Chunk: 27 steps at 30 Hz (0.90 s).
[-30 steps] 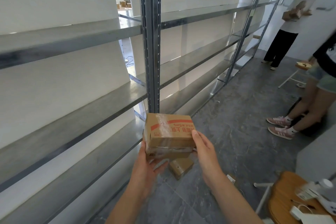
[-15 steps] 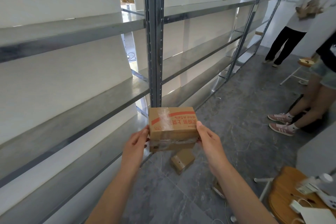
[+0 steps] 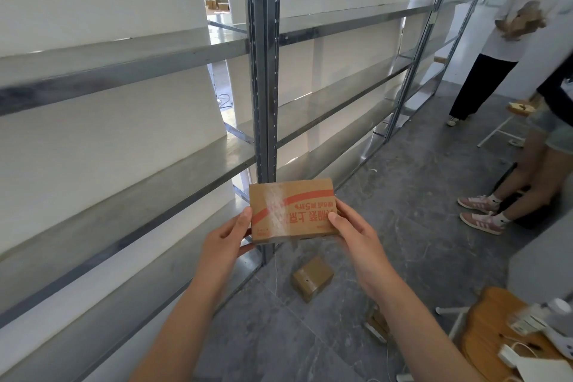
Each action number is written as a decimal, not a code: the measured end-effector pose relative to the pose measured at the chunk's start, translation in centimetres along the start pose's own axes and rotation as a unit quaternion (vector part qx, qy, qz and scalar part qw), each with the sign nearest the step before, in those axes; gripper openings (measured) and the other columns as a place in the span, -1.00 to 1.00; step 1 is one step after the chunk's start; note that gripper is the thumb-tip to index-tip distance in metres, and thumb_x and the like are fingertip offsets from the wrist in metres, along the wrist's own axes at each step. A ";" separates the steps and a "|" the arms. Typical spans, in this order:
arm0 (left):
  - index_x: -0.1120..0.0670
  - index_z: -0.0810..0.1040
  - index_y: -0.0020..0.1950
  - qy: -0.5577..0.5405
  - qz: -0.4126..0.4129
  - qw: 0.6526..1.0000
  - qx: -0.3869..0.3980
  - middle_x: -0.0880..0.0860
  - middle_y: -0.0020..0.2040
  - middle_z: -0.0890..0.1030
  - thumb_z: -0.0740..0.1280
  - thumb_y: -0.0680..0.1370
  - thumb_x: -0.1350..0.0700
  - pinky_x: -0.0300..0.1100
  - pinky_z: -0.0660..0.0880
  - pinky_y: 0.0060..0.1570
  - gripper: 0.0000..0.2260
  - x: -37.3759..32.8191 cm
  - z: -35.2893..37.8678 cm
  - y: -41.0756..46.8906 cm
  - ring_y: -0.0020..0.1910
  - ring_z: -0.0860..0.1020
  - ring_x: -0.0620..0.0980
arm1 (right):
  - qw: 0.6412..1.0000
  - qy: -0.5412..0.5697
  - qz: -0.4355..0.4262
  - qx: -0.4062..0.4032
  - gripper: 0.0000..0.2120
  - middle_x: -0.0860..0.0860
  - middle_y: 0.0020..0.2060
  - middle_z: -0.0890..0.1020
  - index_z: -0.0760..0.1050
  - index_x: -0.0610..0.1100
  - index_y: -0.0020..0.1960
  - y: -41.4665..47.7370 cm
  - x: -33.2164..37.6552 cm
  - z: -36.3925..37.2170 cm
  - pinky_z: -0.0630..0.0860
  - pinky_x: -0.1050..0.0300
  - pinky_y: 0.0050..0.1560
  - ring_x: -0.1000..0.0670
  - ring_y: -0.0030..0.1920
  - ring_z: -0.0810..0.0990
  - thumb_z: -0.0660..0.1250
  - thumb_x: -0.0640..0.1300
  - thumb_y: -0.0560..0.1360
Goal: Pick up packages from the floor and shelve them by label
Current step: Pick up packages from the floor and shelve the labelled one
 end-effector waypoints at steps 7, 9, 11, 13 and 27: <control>-0.19 0.52 0.38 0.033 0.032 0.998 0.044 -0.16 0.27 0.64 0.32 0.51 -0.22 0.01 0.49 0.34 -0.56 -0.1 0.3 -0.9 0.26 0.60 -0.13 | 0.999 0.001 0.021 -0.047 -0.68 0.10 0.03 0.71 0.61 0.16 0.01 0.1 0.3 -0.8 0.45 -0.05 0.38 0.07 0.14 0.64 0.08 0.14 0.65; -0.22 0.49 0.40 0.046 0.044 0.997 0.050 -0.19 0.32 0.59 0.31 0.50 -0.21 0.00 0.44 0.39 -0.54 -0.4 0.4 -1.4 0.32 0.54 -0.16 | 0.998 0.013 0.027 -0.059 -0.67 0.10 0.00 0.72 0.62 0.12 -0.02 0.2 0.3 -1.1 0.46 -0.05 0.37 0.08 0.11 0.65 0.09 0.13 0.65; -0.22 0.42 0.45 0.076 0.057 0.994 0.050 -0.19 0.37 0.54 0.29 0.55 -0.13 -0.07 0.39 0.42 -0.55 -0.6 0.4 -1.8 0.32 0.51 -0.19 | 0.997 0.026 0.032 -0.063 -0.67 0.08 -0.02 0.73 0.63 0.10 -0.03 0.2 0.2 -1.2 0.46 -0.07 0.37 0.07 0.10 0.66 0.11 0.12 0.65; -0.23 0.36 0.49 0.113 0.070 0.990 0.046 -0.19 0.39 0.50 0.26 0.60 -0.07 -0.25 0.43 0.29 -0.56 -0.9 0.4 -2.2 0.24 0.50 -0.25 | 0.997 0.035 0.040 -0.063 -0.68 0.06 -0.01 0.73 0.63 0.09 -0.06 0.1 0.0 -1.2 0.43 -0.10 0.40 0.03 0.13 0.65 0.14 0.13 0.64; -0.27 0.42 0.44 0.066 0.077 0.994 0.049 -0.21 0.35 0.57 0.33 0.60 0.21 0.06 0.42 0.40 -0.49 0.1 -1.2 -2.5 0.29 0.56 -0.15 | 0.998 0.050 -0.021 -0.027 -0.77 0.14 0.04 0.73 0.62 0.08 0.18 -0.3 1.4 -0.5 0.59 -0.03 0.22 0.13 0.08 0.67 0.22 -0.06 0.64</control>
Point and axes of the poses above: each hand's wrist, its own y-axis towards the middle knuckle, its own z-axis out of the palm, x = y × z, the point moved 6 cm from there along y, towards the middle knuckle
